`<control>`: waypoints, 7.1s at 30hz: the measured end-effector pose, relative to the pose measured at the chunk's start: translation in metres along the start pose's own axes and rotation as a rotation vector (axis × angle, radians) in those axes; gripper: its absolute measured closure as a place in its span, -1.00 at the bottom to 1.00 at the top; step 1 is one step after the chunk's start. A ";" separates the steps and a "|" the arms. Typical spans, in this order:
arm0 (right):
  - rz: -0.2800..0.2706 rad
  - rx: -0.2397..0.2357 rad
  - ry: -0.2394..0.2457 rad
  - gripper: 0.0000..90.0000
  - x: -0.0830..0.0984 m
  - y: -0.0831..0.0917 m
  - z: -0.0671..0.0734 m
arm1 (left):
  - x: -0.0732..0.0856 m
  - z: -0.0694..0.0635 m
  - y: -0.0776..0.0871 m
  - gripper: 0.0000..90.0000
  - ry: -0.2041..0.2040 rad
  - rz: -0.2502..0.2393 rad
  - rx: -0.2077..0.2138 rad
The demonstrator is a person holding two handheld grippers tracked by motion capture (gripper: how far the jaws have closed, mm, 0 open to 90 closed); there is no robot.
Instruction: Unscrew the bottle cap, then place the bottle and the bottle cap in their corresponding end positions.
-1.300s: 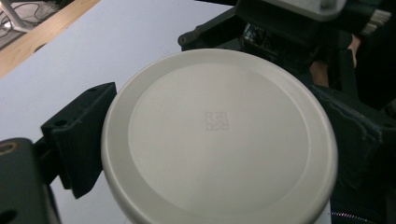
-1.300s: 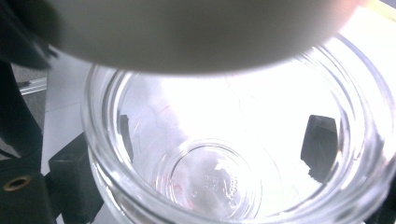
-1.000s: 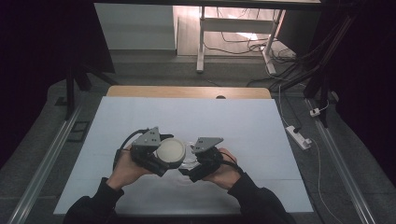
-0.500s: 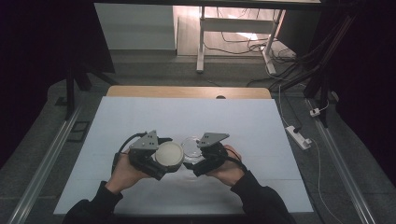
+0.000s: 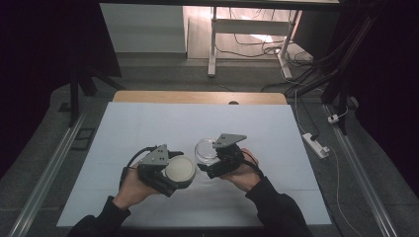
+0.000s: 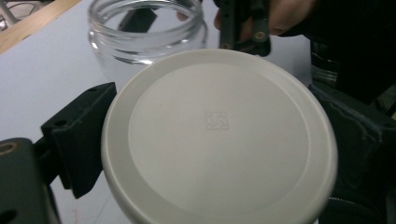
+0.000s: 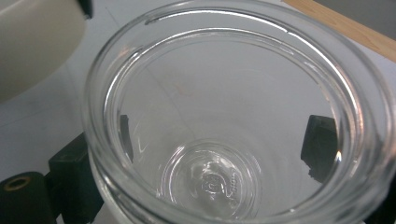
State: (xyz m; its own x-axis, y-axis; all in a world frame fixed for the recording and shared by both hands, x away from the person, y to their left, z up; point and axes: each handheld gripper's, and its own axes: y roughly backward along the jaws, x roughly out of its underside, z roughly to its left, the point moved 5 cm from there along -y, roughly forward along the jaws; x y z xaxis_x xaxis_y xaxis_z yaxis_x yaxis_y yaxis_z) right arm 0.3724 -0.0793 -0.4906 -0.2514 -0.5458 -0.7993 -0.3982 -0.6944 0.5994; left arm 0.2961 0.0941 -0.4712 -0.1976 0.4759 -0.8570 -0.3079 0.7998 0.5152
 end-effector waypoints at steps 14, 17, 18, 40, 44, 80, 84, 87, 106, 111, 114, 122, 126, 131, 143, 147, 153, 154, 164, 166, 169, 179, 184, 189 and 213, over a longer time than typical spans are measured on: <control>-0.006 0.039 -0.033 -0.86 -0.008 -0.011 -0.020 | 0.011 -0.004 -0.021 -0.84 -0.001 0.017 0.037; -0.008 0.042 -0.035 -0.86 -0.010 -0.013 -0.022 | 0.012 -0.004 -0.023 -0.84 0.005 0.016 0.037; -0.008 0.045 -0.039 -0.86 -0.011 -0.016 -0.024 | 0.013 -0.003 -0.024 -0.84 0.007 0.016 0.038; -0.001 0.106 -0.077 -0.86 -0.021 -0.042 -0.053 | 0.025 0.004 -0.064 -0.84 0.021 0.041 0.024; 0.001 0.113 -0.081 -0.86 -0.022 -0.047 -0.057 | 0.026 0.005 -0.073 -0.84 0.007 0.053 0.024; 0.039 0.167 -0.102 -0.86 -0.016 -0.092 -0.092 | 0.043 0.027 -0.123 -0.84 0.001 0.209 -0.020; 0.043 0.168 -0.099 -0.86 -0.015 -0.095 -0.092 | 0.044 0.027 -0.127 -0.84 -0.003 0.233 -0.020; 0.039 0.165 -0.100 -0.86 -0.015 -0.096 -0.092 | 0.045 0.028 -0.128 -0.84 -0.001 0.240 -0.028; 0.036 0.163 -0.127 -0.95 -0.012 -0.094 -0.093 | 0.047 0.030 -0.130 -0.88 0.016 0.296 -0.029; 0.037 0.148 -0.141 -1.00 -0.010 -0.092 -0.092 | 0.047 0.031 -0.126 -0.95 0.034 0.269 -0.009; 0.030 0.139 -0.149 -1.00 -0.010 -0.090 -0.092 | 0.048 0.033 -0.124 -0.98 0.046 0.263 -0.013; 0.038 0.119 -0.167 -1.00 -0.009 -0.085 -0.090 | 0.045 0.032 -0.117 -1.00 0.099 0.232 0.009; 0.040 0.108 -0.174 -1.00 -0.008 -0.082 -0.089 | 0.044 0.031 -0.112 -1.00 0.122 0.227 0.025; 0.049 0.104 -0.175 -1.00 -0.005 -0.077 -0.087 | 0.044 0.032 -0.103 -1.00 0.153 0.206 0.037; 0.045 0.108 -0.172 -1.00 -0.001 -0.066 -0.080 | 0.049 0.034 -0.081 -1.00 0.205 0.166 0.059; 0.051 0.112 -0.169 -1.00 0.001 -0.062 -0.078 | 0.049 0.033 -0.076 -1.00 0.213 0.156 0.062; 0.041 0.106 -0.186 -1.00 0.004 -0.055 -0.074 | 0.050 0.031 -0.065 -1.00 0.218 0.153 0.055; 0.039 0.101 -0.187 -1.00 0.005 -0.053 -0.073 | 0.051 0.031 -0.063 -1.00 0.225 0.148 0.051; 0.018 0.100 -0.158 -1.00 0.010 -0.032 -0.061 | 0.060 0.029 -0.045 -1.00 0.247 0.145 0.040; 0.013 0.093 -0.157 -1.00 0.011 -0.027 -0.059 | 0.062 0.028 -0.042 -1.00 0.247 0.149 0.041; 0.010 0.086 -0.158 -1.00 0.015 -0.021 -0.056 | 0.064 0.026 -0.038 -1.00 0.247 0.157 0.033; 0.019 0.078 -0.140 -1.00 0.027 -0.001 -0.044 | 0.073 0.023 -0.015 -1.00 0.263 0.161 -0.019; 0.032 0.064 -0.141 -1.00 0.038 0.008 -0.035 | 0.080 0.020 -0.002 -1.00 0.280 0.162 -0.049; 0.027 0.063 -0.136 -1.00 0.048 0.019 -0.027 | 0.088 0.017 0.012 -1.00 0.299 0.161 -0.079; 0.033 0.152 -0.222 -1.00 0.108 0.087 -0.019 | 0.134 0.000 0.076 -1.00 0.405 0.161 -0.242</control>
State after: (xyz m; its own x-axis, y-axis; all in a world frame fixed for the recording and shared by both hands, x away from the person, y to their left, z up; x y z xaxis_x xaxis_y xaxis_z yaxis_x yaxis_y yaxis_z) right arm 0.3270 -0.2078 -0.5238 -0.4473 -0.4388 -0.7793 -0.5102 -0.5905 0.6253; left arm 0.2459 0.2189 -0.5466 -0.5910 0.3678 -0.7179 -0.4415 0.5973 0.6695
